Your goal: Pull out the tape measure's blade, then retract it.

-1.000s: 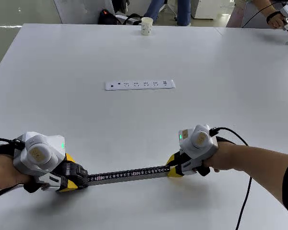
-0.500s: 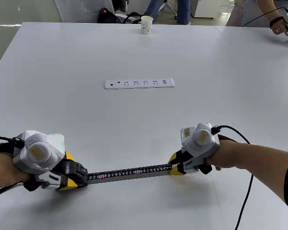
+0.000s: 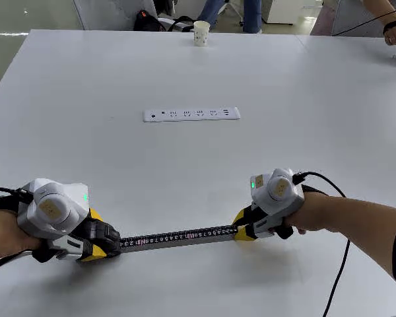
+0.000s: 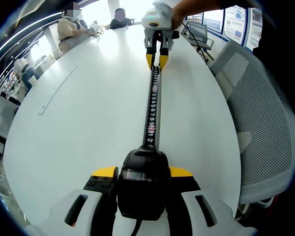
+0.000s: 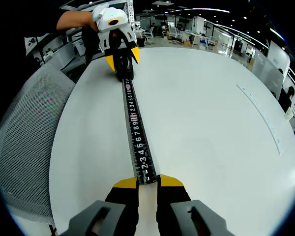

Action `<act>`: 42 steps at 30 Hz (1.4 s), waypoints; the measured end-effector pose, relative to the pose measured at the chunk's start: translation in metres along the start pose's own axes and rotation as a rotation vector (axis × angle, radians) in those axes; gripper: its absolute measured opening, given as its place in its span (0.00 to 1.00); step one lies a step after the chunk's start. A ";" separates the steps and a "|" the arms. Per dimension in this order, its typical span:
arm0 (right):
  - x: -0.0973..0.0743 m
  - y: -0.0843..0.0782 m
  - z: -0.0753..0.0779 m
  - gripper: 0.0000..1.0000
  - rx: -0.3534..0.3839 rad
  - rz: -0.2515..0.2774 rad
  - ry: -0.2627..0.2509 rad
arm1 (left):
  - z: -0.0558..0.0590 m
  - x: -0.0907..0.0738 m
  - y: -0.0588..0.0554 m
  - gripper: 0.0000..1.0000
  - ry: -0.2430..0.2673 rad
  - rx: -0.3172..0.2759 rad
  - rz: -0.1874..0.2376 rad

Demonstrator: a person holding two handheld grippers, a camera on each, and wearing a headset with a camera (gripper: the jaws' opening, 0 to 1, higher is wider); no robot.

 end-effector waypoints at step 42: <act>0.004 0.006 -0.003 0.12 -0.150 -0.145 0.033 | -0.002 0.000 0.002 0.35 -0.033 0.074 -0.082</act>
Point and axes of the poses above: the centre of the closed fingertips' face, and the gripper's own axes: x roughly forward along the fingers, z roughly to its right, y roughly out of its top, the point moved 5 cm from there along -x, roughly backward along the fingers, and after that the axes turned 6 degrees about z, right-handed, at the moved point
